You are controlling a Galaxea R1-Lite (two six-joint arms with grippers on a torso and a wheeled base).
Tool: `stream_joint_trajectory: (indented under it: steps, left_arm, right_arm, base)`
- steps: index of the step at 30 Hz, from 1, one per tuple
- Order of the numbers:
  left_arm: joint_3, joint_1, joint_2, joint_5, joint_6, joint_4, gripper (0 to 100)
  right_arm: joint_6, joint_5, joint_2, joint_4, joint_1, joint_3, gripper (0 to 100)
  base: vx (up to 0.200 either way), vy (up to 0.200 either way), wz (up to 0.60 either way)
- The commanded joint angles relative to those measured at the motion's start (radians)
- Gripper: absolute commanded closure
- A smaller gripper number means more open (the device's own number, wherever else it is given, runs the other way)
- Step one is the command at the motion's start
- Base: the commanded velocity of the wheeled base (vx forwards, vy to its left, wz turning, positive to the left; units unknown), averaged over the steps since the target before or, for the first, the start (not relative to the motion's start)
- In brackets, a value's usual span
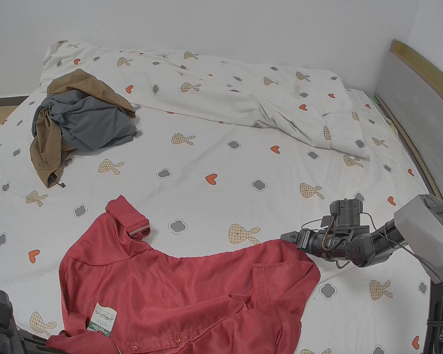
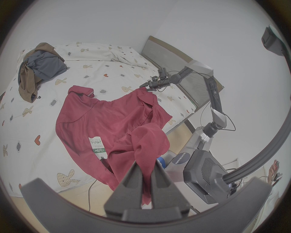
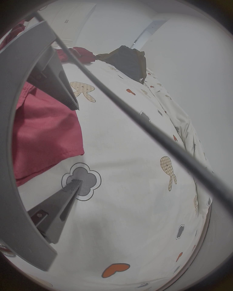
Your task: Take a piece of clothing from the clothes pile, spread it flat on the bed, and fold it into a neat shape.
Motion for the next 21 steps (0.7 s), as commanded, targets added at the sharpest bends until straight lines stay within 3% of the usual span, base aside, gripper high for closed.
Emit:
stream_joint_trajectory:
  steps: [1,9,10,21]
  left_arm:
    - [0.001,-0.001,0.000,0.002,0.000,0.001,100]
    - [0.012,0.005,0.004,0.002,0.000,-0.001,100]
    - [0.012,0.005,0.006,0.002,0.000,-0.004,100]
    - [0.020,0.005,0.003,0.002,-0.001,-0.004,100]
  right_arm:
    - [0.000,0.009,0.025,0.005,0.005,0.008,0]
    - [-0.009,0.095,-0.084,-0.003,0.029,0.128,0]
    - [-0.009,0.104,-0.089,-0.001,0.029,0.130,100]
    - [-0.004,0.098,-0.124,-0.003,0.017,0.125,100]
  base:
    - [0.000,0.000,0.00]
    - [0.000,0.000,0.00]
    - [0.000,0.000,0.00]
    - [0.000,0.000,0.00]
